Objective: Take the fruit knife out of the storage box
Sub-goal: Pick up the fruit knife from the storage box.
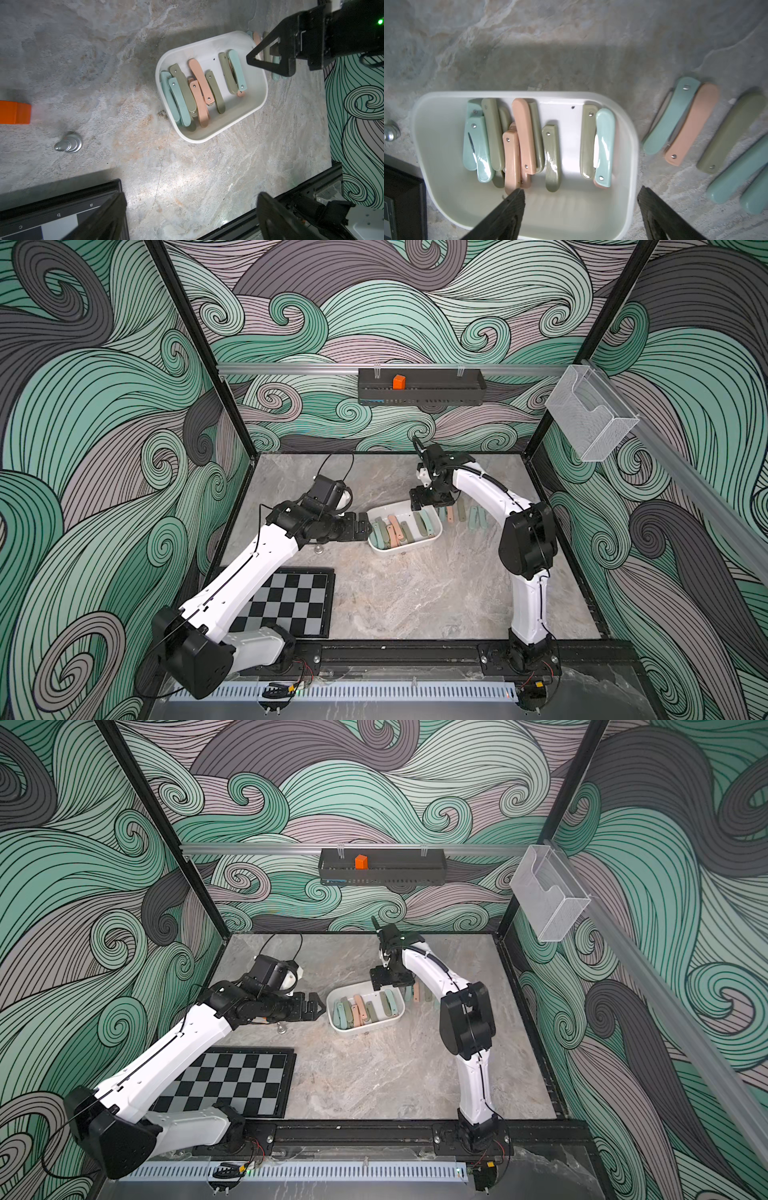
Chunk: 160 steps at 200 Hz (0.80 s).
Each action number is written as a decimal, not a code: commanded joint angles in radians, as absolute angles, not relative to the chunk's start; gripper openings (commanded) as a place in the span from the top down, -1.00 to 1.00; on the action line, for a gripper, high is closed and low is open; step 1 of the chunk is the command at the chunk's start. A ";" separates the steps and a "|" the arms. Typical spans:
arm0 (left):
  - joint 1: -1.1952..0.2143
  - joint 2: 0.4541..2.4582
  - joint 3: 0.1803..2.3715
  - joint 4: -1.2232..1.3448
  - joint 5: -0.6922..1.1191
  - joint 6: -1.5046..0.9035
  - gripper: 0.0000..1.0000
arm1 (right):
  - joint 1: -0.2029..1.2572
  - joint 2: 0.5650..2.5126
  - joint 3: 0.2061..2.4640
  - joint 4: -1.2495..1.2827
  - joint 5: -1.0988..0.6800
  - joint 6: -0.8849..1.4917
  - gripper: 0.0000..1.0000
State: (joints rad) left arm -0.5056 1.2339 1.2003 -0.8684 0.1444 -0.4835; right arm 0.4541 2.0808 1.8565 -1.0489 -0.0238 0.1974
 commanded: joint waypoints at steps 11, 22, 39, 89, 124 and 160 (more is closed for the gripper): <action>-0.498 1.193 1.182 -0.886 0.116 -0.494 -0.97 | 0.495 2.075 1.835 -1.035 -0.022 0.208 -0.82; -0.496 1.175 1.169 -0.888 0.111 -0.495 -0.97 | 0.515 2.083 1.835 -1.033 -0.018 0.209 -0.79; -0.492 1.150 1.150 -0.893 0.103 -0.496 -0.97 | 0.542 2.097 1.837 -1.026 -0.018 0.213 -0.64; -0.479 1.114 1.120 -0.920 0.097 -0.493 -0.97 | 0.587 2.157 1.827 -1.037 0.061 0.219 0.04; -0.474 1.108 1.114 -0.927 0.097 -0.485 -0.97 | 0.589 2.186 1.803 -1.035 0.071 0.208 0.09; -0.465 1.110 1.111 -0.929 0.104 -0.483 -0.97 | 0.586 2.221 1.820 -1.036 0.089 0.198 0.13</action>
